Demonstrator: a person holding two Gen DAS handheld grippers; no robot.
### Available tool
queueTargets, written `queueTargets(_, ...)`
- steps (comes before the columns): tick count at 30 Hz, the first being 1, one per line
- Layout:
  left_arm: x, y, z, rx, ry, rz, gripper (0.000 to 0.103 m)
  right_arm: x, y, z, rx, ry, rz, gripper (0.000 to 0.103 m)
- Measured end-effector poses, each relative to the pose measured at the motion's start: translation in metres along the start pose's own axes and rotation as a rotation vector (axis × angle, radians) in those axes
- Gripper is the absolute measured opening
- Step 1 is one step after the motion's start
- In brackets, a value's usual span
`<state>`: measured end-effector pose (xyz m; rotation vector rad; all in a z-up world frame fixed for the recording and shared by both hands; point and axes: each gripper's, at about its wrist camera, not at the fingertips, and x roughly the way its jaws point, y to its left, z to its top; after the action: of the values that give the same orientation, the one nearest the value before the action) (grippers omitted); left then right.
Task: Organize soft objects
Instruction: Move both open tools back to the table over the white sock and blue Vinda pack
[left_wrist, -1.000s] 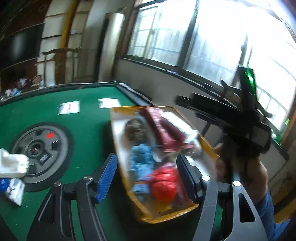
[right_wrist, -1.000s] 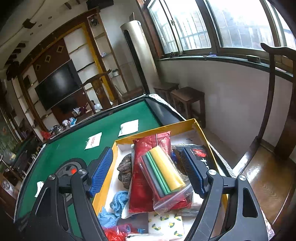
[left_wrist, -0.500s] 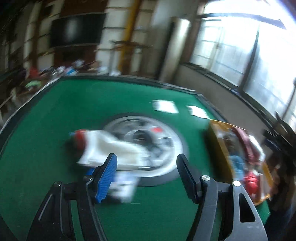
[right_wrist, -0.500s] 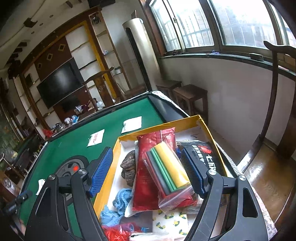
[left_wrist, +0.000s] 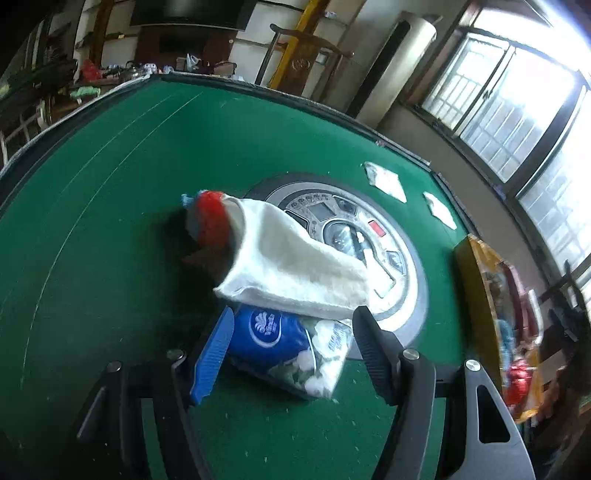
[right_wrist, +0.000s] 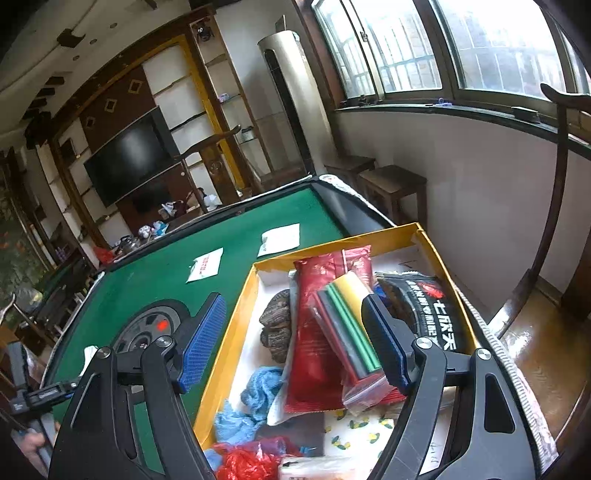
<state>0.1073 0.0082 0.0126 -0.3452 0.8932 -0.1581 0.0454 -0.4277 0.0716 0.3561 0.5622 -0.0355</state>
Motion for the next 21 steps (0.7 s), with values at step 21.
queueTargets(21, 0.001, -0.028, -0.021, 0.249, -0.013, 0.211, 0.069, 0.006, 0.087, -0.034, -0.211, 0.086, 0.214, 0.077)
